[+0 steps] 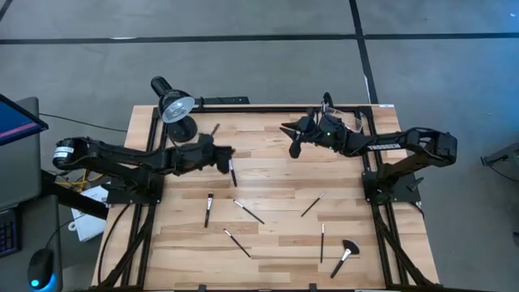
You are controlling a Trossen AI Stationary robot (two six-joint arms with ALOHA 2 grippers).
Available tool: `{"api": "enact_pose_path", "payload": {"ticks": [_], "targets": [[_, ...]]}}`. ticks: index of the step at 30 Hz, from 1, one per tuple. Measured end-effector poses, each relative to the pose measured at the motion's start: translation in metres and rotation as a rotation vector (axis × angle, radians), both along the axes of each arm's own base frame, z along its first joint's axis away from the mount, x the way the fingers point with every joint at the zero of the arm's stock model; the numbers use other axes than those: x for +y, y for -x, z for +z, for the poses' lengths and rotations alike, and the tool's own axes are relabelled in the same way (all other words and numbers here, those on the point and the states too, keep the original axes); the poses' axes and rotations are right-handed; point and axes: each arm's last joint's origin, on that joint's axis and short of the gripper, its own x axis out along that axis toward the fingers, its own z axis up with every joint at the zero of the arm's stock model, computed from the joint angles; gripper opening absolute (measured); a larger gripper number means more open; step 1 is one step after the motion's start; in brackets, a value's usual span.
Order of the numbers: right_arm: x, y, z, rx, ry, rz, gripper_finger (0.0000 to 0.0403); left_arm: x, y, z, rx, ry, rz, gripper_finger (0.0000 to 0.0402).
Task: Sort items
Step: Put the powder brush into the transparent organizer
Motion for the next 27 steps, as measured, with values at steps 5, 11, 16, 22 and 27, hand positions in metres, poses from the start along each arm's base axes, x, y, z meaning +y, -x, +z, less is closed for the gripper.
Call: {"api": "enact_pose_path", "payload": {"ticks": [5, 11, 16, 22, 27], "targets": [[0.011, -0.004, -0.001, 0.024, 0.014, 0.046, 0.0062, -0.013, -0.001, 0.001, 0.008, 0.025, 0.016, 0.0112], [0.013, -0.008, 0.005, 0.146, 0.03, 0.074, 0.0062, -0.019, -0.003, 0.01, 0.343, 0.08, 0.1, 0.0112], [0.009, -0.006, 0.001, 0.218, -0.017, 0.057, 0.0062, -0.015, -0.023, 0.013, 0.405, 0.182, 0.159, 0.0112], [-0.001, -0.002, 0.0, 0.236, -0.005, 0.024, 0.0062, 0.003, -0.059, -0.004, 0.645, 0.23, 0.226, 0.011], [-0.008, 0.006, -0.008, 0.332, -0.025, 0.003, 0.0062, 0.025, -0.068, -0.008, 0.753, 0.406, 0.326, 0.0112]]}}
